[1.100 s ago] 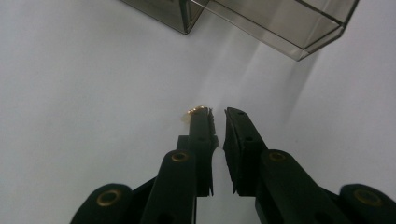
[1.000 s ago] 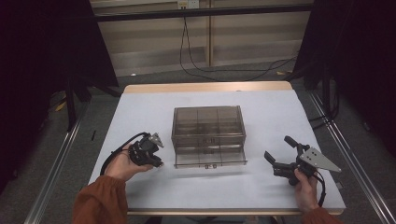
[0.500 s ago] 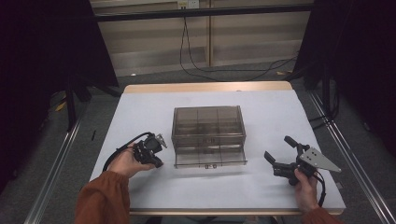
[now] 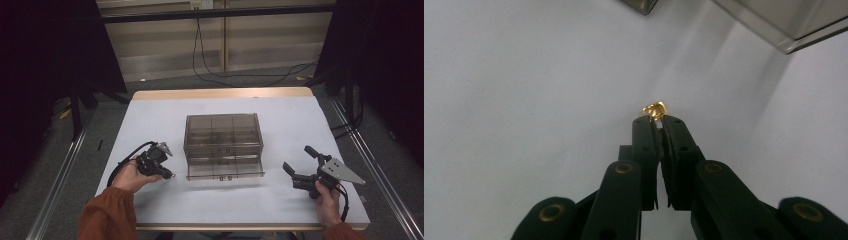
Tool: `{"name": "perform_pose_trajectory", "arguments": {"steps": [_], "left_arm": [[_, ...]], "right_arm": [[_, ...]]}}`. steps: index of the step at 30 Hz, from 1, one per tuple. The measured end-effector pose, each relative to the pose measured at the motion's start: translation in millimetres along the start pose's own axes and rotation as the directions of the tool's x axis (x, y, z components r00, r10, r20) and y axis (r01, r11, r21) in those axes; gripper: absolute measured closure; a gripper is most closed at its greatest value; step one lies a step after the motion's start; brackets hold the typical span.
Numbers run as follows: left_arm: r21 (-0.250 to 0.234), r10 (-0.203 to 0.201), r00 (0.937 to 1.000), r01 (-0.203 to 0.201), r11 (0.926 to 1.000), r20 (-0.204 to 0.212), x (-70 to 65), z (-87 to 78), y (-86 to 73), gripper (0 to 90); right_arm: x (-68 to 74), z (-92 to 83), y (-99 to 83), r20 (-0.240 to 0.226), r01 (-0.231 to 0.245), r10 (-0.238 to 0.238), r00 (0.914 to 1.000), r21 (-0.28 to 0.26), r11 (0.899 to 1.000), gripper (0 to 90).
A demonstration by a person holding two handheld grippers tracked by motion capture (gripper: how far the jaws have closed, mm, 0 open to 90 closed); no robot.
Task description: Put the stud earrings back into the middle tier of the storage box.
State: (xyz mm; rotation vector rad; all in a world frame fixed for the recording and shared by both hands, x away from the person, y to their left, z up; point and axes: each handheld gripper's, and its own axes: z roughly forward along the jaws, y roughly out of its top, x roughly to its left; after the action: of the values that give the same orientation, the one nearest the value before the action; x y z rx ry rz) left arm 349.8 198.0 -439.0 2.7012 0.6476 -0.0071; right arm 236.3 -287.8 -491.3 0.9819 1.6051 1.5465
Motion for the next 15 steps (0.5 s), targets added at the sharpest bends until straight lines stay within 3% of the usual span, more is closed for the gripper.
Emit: {"name": "perform_pose_trajectory", "arguments": {"steps": [2,3,6,8,9,11,12,15], "left_arm": [[-0.048,-0.012,0.9999,0.012,0.9988,0.004,-0.7,-4.2,-4.6,85.6],[-0.095,-0.027,0.9996,0.028,0.9951,0.013,-1.8,-7.3,-10.3,85.6],[-0.115,-0.016,0.9998,0.017,0.9932,0.008,-3.1,-8.9,-15.6,85.6],[-0.168,-0.033,0.9994,0.032,0.9853,-0.004,-6.9,-11.2,-22.8,85.6],[-0.168,-0.033,0.9994,0.032,0.9853,-0.004,-6.9,-11.2,-22.8,85.7],[-0.202,-0.05,0.9987,0.05,0.978,0.007,-9.7,-11.9,-26.9,85.7],[-0.239,-0.065,0.9978,0.066,0.9688,0.009,-11.6,-12.6,-29.9,85.7],[-0.284,-0.082,0.9965,0.084,0.955,0.018,-13.7,-13.9,-35.3,85.7]], "right_arm": [[0.0,-0.1,0.0,0.0,0.0,0.0,1.0,0.0,1.0,2.7],[0.0,0.0,0.0,-0.001,0.001,-0.001,1.0,0.0,1.0,2.7],[-0.1,0.0,0.0,-0.001,-0.001,0.001,1.0,0.0,1.0,2.7],[0.1,0.0,0.0,0.001,0.001,-0.001,1.0,0.0,1.0,2.7],[0.1,0.0,0.0,0.001,0.001,-0.001,1.0,0.0,1.0,2.7],[-0.1,0.0,0.0,0.0,-0.001,0.001,1.0,0.0,1.0,2.8],[0.1,0.0,0.0,0.001,0.001,-0.001,1.0,0.0,1.0,2.7],[-0.1,-0.1,0.0,0.0,0.0,0.0,1.0,0.0,1.0,2.7]]}}
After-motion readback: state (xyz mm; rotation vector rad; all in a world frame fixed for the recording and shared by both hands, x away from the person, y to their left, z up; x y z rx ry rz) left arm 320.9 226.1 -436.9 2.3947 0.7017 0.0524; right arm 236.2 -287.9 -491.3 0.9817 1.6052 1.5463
